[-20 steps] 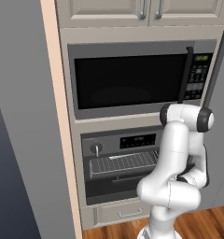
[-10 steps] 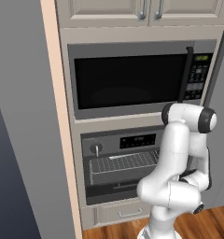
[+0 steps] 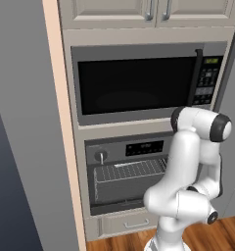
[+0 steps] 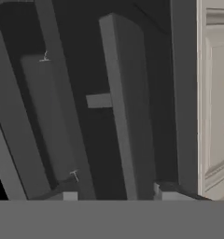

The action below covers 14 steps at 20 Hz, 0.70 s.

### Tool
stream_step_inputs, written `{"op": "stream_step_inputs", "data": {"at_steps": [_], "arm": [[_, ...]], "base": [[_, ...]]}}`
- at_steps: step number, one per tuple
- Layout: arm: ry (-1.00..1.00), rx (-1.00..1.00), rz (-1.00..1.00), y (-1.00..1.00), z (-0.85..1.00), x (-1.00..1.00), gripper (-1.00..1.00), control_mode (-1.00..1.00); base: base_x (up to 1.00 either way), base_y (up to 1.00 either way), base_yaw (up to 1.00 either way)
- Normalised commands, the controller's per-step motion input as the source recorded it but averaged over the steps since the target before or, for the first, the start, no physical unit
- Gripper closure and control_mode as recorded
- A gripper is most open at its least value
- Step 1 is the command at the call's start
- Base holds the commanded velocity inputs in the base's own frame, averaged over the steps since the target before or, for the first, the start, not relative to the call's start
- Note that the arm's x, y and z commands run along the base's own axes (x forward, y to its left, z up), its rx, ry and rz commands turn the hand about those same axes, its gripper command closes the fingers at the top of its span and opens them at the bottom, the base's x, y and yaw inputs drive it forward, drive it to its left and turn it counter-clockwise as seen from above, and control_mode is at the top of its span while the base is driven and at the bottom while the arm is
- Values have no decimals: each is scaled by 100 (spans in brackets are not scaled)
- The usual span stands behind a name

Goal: Take the baked cake out of the oven and place it on the plate for cooling. Then close the oven door.

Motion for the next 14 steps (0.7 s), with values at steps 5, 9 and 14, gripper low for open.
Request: {"op": "stream_step_inputs", "data": {"at_steps": [5, 9, 14], "arm": [[22, -1, 0, -8, 0, -13, -100, -100], [26, -3, 0, -2, 0, -4, -100, -100], [28, -4, 0, -1, 0, 0, -100, -100]], "base": [[0, 0, 0], [0, 0, 0], [0, 0, 0]]}}
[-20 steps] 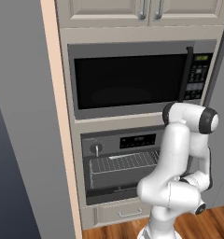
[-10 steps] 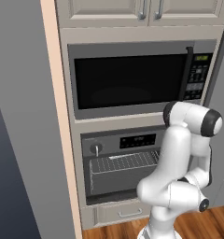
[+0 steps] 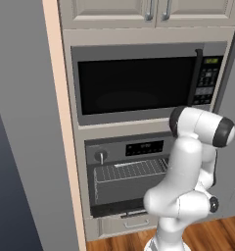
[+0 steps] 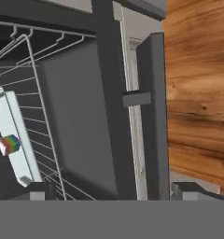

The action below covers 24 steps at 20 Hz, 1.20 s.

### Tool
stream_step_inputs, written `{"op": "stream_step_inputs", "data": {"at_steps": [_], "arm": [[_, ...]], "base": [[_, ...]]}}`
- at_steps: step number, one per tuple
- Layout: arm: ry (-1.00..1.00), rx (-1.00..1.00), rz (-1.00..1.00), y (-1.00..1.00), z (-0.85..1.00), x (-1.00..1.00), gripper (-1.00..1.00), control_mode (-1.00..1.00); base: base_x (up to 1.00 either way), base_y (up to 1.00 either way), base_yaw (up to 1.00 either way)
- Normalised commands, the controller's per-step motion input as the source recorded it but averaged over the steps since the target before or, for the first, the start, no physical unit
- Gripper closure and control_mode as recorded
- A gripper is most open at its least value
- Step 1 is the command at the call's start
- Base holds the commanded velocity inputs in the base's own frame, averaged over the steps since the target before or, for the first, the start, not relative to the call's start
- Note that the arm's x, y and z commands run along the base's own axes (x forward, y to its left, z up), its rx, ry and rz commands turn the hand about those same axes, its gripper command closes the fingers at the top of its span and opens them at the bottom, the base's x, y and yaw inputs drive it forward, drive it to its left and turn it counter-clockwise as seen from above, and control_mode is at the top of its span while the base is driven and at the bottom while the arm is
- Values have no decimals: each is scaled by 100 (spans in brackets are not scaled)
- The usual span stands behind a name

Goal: Take the baked cake out of the oven and place it on the plate for cooling. Then close the oven door.

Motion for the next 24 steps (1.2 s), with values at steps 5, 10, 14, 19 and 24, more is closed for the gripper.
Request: {"op": "stream_step_inputs", "data": {"at_steps": [5, 10, 14, 19, 24], "arm": [[22, -3, 0, -2, 5, -5, -100, -100], [1, -1, 0, -7, 5, -16, -100, -100], [-12, 1, 1, -4, -2, 1, -100, -100], [-17, 0, 6, 0, -20, 23, -100, -100], [-11, 0, 4, 0, -3, 46, -100, -100]], "base": [[0, 0, 0], [0, 0, 0], [0, 0, 0], [0, 0, 0], [0, 0, 0]]}}
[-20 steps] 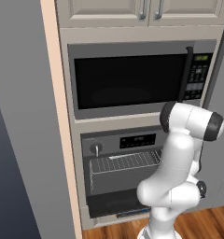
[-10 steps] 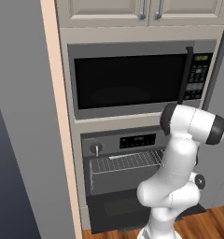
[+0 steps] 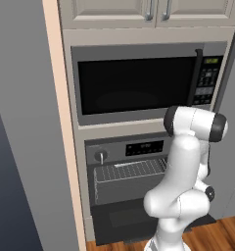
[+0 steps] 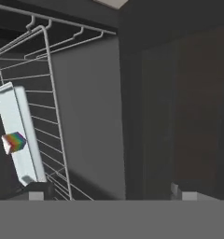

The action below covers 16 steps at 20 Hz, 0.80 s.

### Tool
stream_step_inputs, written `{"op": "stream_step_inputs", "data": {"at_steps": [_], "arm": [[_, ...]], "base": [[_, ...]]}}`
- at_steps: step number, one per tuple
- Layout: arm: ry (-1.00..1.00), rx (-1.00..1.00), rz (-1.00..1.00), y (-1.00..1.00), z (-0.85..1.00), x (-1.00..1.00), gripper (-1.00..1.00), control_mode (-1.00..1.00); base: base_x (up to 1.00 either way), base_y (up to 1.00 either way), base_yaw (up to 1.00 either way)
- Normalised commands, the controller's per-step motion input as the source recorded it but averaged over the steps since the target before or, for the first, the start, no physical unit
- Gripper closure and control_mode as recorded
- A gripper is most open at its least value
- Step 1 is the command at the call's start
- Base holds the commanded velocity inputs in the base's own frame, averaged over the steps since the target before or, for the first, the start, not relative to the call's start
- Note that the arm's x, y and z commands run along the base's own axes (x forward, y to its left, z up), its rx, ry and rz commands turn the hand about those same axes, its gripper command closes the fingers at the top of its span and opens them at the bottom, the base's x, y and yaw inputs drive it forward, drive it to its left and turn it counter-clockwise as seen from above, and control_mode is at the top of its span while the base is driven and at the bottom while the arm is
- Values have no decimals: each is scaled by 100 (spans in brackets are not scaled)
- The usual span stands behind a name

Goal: Take the baked cake out of the oven and place it on the plate for cooling. Then close the oven door.

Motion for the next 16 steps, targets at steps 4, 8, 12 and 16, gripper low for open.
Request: {"op": "stream_step_inputs", "data": {"at_steps": [4, 8, 12, 16], "arm": [[-19, 4, 8, 0, -10, 24, -100, -100], [-15, 3, 4, 0, -18, 24, -100, -100], [-13, 4, 0, -2, -14, 24, -100, -100], [-9, 3, 0, 0, -20, 19, -100, -100]], "base": [[0, 0, 0], [0, 0, 0], [0, 0, 0], [0, 0, 0]]}}
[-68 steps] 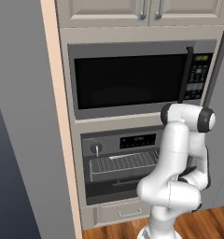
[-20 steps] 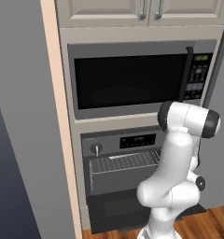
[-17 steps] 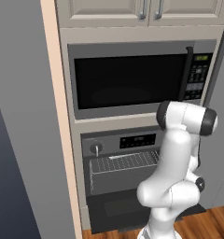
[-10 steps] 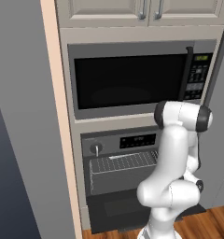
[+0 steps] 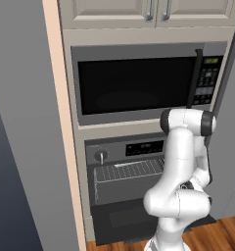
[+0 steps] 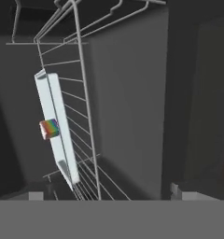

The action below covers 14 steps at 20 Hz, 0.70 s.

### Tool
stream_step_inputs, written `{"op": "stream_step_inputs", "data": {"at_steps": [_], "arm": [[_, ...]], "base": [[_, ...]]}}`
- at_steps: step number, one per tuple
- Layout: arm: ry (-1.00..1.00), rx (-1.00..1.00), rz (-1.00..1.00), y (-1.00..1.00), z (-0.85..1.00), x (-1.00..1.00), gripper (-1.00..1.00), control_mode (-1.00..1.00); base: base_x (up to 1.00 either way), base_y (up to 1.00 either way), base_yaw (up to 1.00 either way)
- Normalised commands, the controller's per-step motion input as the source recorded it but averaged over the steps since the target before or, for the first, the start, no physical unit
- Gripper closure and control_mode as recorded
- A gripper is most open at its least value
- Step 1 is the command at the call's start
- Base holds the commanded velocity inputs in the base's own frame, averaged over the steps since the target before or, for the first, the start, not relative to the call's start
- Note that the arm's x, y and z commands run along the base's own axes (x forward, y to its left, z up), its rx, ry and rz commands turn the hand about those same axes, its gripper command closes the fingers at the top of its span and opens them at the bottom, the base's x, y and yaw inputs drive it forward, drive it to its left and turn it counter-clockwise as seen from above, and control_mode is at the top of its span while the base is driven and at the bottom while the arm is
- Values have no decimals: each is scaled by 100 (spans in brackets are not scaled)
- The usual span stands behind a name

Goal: Take the baked cake out of the oven and place it on the plate for cooling. Then close the oven door.

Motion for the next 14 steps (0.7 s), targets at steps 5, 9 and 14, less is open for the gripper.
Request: {"op": "stream_step_inputs", "data": {"at_steps": [5, 9, 14], "arm": [[-6, 3, 0, -1, -16, 6, -100, -100], [-8, 2, 0, 0, -11, 1, -100, -100], [-5, 0, 0, 0, -6, 19, -100, -100]], "base": [[0, 0, 0], [0, 0, 0], [0, 0, 0]]}}
